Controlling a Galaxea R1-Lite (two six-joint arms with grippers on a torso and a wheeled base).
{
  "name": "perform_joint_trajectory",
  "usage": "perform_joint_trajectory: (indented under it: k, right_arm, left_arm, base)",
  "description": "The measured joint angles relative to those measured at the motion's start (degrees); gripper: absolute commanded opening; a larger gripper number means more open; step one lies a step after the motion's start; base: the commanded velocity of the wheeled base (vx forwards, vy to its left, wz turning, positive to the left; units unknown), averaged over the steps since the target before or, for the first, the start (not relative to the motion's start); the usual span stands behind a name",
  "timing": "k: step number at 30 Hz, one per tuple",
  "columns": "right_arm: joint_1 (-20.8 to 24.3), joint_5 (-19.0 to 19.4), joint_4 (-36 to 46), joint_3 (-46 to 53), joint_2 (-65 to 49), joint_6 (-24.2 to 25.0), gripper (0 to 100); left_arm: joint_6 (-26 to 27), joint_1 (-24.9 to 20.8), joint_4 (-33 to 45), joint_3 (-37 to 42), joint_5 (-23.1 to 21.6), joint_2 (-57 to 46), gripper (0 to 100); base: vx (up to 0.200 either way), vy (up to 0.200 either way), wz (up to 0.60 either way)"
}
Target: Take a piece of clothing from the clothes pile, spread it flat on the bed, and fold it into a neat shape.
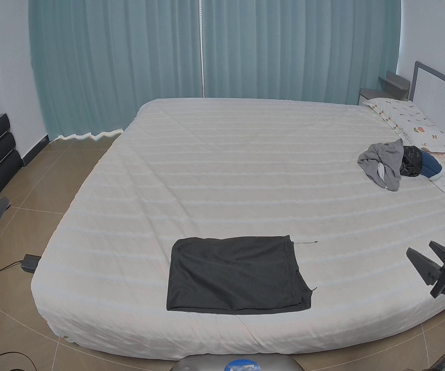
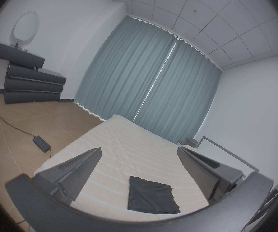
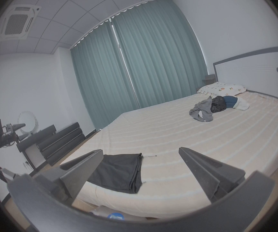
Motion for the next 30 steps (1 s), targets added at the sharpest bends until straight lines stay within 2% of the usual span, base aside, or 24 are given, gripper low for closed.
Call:
perform_joint_trajectory:
  k: [7,12,17,25,30]
  right_arm:
    - [-0.3,0.2,15.3,-1.5,-14.5,-5.2,100]
    - [-1.5,0.5,26.3,-5.0,-22.8,-8.1,100]
    - [-3.8,2.6,36.3,-9.2,-29.8,-9.9,100]
    - [-5.0,3.9,49.8,-12.8,-40.4,-16.4,100]
    - [-6.8,4.6,51.7,-13.8,-45.2,-18.9,100]
  left_arm:
    - [7.7,2.3,6.5,0.3,1.0,-9.8,100]
    - [13.7,6.4,8.2,0.3,1.2,-15.5,100]
    - [18.7,10.1,10.5,0.3,1.2,-21.1,100]
    - [25.8,13.2,15.1,0.4,1.0,-29.4,100]
    - [28.7,14.7,16.1,0.6,0.2,-33.5,100]
  base:
    - [0.0,0.0,0.0]
    - [0.0,0.0,0.0]
    - [0.0,0.0,0.0]
    - [0.0,0.0,0.0]
    - [0.0,0.0,0.0]
